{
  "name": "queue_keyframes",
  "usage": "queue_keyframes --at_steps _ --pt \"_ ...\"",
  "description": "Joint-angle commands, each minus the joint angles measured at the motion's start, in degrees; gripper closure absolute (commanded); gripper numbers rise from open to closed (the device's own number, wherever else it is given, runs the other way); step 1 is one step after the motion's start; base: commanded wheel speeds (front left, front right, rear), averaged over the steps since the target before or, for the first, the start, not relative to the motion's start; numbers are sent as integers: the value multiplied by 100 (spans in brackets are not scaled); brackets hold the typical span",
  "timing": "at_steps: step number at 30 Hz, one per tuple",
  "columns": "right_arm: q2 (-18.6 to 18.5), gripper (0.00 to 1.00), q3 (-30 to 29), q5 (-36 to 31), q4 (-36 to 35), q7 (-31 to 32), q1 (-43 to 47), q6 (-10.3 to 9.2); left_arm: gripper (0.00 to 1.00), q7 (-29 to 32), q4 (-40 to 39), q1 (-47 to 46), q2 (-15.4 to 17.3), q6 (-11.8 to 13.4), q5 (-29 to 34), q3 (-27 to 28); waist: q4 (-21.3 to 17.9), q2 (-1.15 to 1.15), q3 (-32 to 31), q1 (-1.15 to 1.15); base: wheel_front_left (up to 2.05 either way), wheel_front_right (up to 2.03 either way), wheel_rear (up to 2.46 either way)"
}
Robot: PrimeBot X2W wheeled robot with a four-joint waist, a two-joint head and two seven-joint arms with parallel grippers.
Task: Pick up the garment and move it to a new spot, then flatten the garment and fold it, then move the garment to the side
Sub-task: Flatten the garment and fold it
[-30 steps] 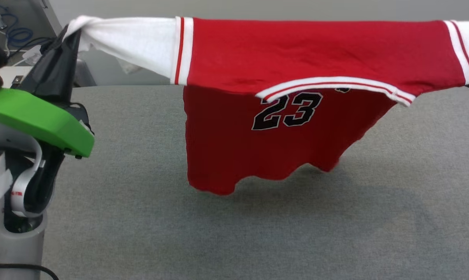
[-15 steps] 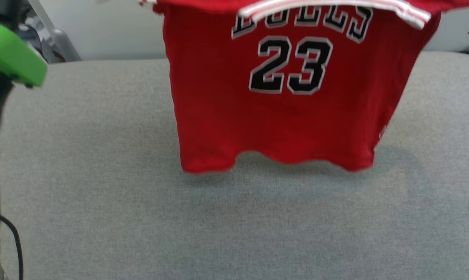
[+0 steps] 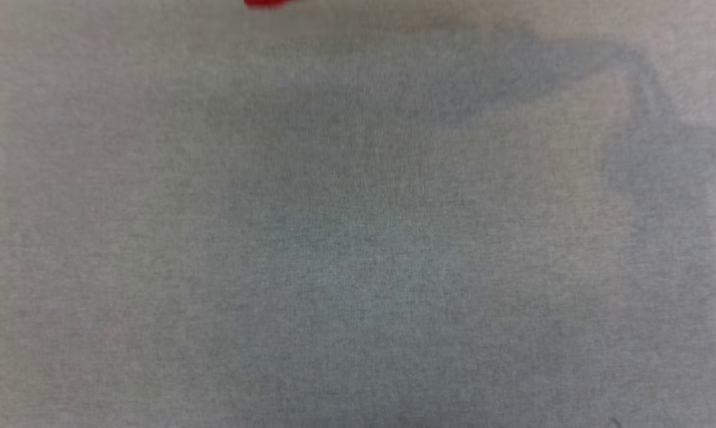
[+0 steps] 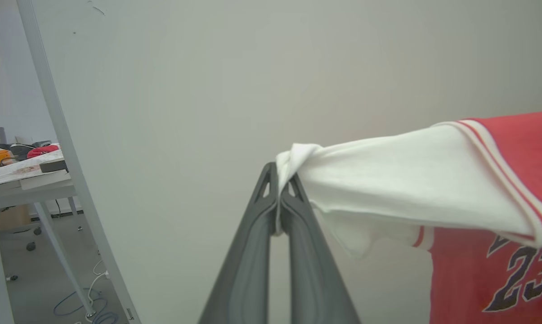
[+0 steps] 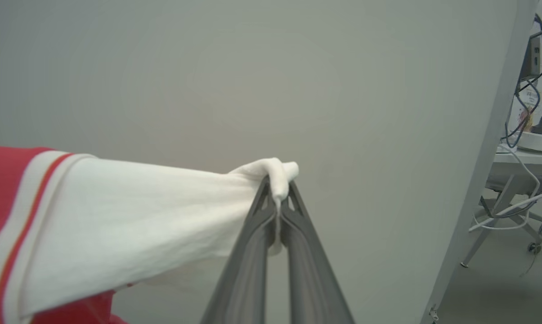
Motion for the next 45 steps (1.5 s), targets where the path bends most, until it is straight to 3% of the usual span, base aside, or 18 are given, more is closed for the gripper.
queue_keyframes --at_steps 1,10,20,32,39,45 --pt "74 100 -57 -164 209 -150 -252 -10 100 -153 212 -330 11 -15 121 -14 -61 0 843 -1 0 0 0" --pt "555 100 -399 -1072 1581 -1316 -1659 -10 100 -1445 1831 -1991 -229 -77 564 -323 -96 0 1575 -1 0 0 0" --pt "858 100 -665 -1393 2656 -2216 -1877 -10 100 -2380 2970 -2189 -476 -136 508 -642 -26 0 1715 -1 0 0 0" --pt "1022 100 9 -840 3564 -2442 9 -10 100 -2744 3490 226 -705 -158 -369 -1257 20 0 700 -1 0 0 0" --pt "1085 100 410 -228 3651 -2028 1428 -10 100 -2709 3448 2006 -706 -158 -1003 -1421 -6 0 -140 -1 0 0 0" --pt "894 100 760 278 3402 -1439 2579 -10 100 -2455 3385 3279 -657 -159 -1390 -1505 26 0 -769 -1 0 0 0"
